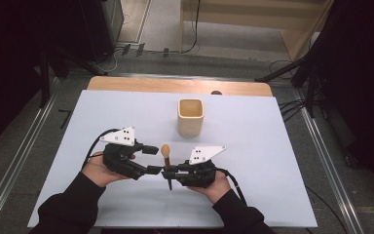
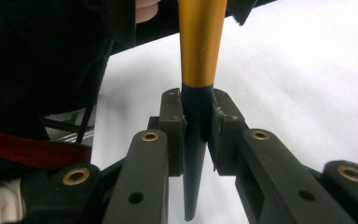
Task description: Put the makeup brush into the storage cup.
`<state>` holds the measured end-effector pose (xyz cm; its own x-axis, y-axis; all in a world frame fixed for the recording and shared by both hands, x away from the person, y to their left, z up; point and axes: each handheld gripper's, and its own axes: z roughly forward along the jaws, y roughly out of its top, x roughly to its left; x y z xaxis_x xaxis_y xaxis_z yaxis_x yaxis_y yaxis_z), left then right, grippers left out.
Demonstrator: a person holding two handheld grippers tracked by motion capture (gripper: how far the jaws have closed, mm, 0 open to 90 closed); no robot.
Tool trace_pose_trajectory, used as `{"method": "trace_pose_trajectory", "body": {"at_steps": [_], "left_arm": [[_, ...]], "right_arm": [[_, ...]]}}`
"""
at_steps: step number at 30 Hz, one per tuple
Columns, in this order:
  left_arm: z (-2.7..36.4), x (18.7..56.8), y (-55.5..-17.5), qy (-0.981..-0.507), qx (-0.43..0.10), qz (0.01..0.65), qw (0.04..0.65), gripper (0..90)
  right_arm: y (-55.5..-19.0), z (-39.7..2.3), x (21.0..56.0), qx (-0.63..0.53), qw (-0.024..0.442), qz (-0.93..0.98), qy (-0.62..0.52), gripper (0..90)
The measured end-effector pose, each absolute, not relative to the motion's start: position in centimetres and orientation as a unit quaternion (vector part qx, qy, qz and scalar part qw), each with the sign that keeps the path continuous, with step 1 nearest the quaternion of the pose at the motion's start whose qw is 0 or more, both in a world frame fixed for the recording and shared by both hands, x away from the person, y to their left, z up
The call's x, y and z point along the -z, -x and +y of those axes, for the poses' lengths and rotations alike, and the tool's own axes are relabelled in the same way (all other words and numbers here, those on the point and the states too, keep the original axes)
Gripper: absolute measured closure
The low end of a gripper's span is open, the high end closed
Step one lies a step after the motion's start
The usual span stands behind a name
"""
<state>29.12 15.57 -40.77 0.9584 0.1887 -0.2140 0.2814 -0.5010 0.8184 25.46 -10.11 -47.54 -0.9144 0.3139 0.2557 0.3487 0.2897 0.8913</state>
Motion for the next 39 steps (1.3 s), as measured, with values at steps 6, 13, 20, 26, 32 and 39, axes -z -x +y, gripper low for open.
{"method": "trace_pose_trajectory", "body": {"at_steps": [6, 13, 20, 26, 32, 39], "left_arm": [[15.7, 41.1, -29.2, -0.864, 0.049, 0.138, 0.481, 28.6], [16.2, 41.7, -28.7, -0.866, 0.026, 0.137, 0.48, 25.7], [17.0, 42.9, -28.4, -0.858, 0.021, 0.159, 0.488, 23.4], [17.3, 43.3, -28.1, -0.853, -0.004, 0.162, 0.497, 20.4], [18.0, 44.0, -27.8, -0.843, -0.016, 0.182, 0.505, 20.0], [18.5, 44.5, -27.1, -0.844, -0.024, 0.18, 0.505, 19.7]], "right_arm": [[-25.5, -10.5, 47.4, 0.558, 0.007, -0.802, 0.212, 78.4], [-25.8, -11.0, 47.2, 0.557, -0.002, -0.8, 0.222, 78.4], [-25.9, -11.6, 46.9, 0.557, -0.01, -0.798, 0.23, 78.4], [-26.0, -11.9, 46.7, 0.555, -0.008, -0.797, 0.236, 78.4], [-26.1, -12.6, 46.4, 0.559, -0.016, -0.792, 0.245, 78.4], [-26.4, -13.1, 46.2, 0.56, -0.02, -0.789, 0.252, 78.4]]}}
